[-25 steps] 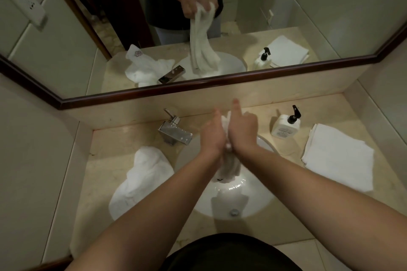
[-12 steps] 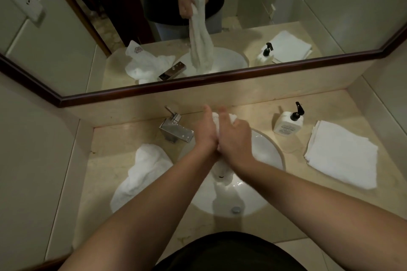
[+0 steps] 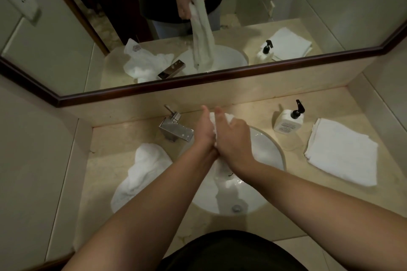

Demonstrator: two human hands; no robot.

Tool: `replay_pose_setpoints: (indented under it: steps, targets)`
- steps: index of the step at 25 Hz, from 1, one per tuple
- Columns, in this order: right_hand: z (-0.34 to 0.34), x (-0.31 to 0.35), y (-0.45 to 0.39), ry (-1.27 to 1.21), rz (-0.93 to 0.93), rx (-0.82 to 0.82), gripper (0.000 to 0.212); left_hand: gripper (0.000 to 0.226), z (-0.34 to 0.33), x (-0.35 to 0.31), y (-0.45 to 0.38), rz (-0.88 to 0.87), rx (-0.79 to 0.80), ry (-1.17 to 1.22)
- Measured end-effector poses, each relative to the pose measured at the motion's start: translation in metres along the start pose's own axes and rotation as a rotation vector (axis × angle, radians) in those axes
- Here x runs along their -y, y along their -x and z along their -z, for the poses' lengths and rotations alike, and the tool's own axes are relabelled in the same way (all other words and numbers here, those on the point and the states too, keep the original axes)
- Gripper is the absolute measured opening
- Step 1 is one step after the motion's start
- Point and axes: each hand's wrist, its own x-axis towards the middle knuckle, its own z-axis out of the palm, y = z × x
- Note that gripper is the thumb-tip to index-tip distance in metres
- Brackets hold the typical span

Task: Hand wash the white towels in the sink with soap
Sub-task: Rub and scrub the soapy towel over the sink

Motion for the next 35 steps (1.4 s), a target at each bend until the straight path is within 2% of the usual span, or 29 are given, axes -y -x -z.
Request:
replay_pose_setpoints:
  steps: [1,4,8,11,13,15,17,18,21,23,25,29,32,33,35]
  targets:
    - [0.001,0.0,0.0,0.019,0.013,0.004,0.056,0.062,0.001,0.001,-0.001,0.003,0.011,-0.002]
    - [0.01,-0.001,-0.01,0.014,-0.059,-0.129,0.061,0.071,0.0,0.009,-0.001,-0.008,0.051,-0.107]
    - [0.002,-0.017,0.004,0.052,-0.053,0.02,0.057,0.059,0.004,0.009,-0.002,-0.009,-0.016,-0.073]
    - [0.014,-0.045,-0.026,0.128,-0.218,-0.015,0.056,0.056,0.01,0.02,-0.002,-0.031,-0.083,-0.281]
    - [0.026,-0.064,-0.034,0.132,-0.313,0.07,0.053,0.065,0.026,0.027,-0.012,-0.018,-0.13,-0.341]
    - [0.038,-0.086,-0.028,0.151,-0.395,0.19,0.039,0.067,0.047,0.035,-0.027,0.03,-0.136,-0.401]
    - [0.045,-0.105,-0.026,0.154,-0.495,0.283,0.034,0.068,0.067,0.049,-0.044,0.093,-0.119,-0.541]
    - [0.048,-0.115,-0.031,0.147,-0.541,0.319,0.037,0.069,0.077,0.057,-0.055,0.131,-0.101,-0.604]
    - [0.044,-0.146,-0.046,0.154,-0.627,0.387,0.068,0.067,0.102,0.075,-0.082,0.193,-0.021,-0.774]
    - [0.037,-0.167,-0.054,0.16,-0.661,0.374,0.078,0.071,0.115,0.087,-0.103,0.257,0.009,-0.844]
    - [0.03,-0.189,-0.062,0.193,-0.696,0.335,0.074,0.071,0.123,0.098,-0.121,0.317,0.027,-0.858]
    - [0.013,-0.237,-0.072,0.21,-0.713,0.158,0.045,0.046,0.133,0.127,-0.163,0.292,-0.035,-0.733]
    - [0.001,-0.264,-0.069,0.192,-0.677,0.066,0.039,0.028,0.137,0.153,-0.19,0.267,-0.125,-0.594]
    - [-0.002,-0.275,-0.07,0.201,-0.666,0.051,0.046,0.03,0.139,0.161,-0.198,0.277,-0.14,-0.56]
    - [-0.005,-0.294,-0.069,0.26,-0.656,0.102,0.062,0.056,0.14,0.178,-0.207,0.307,-0.133,-0.586]
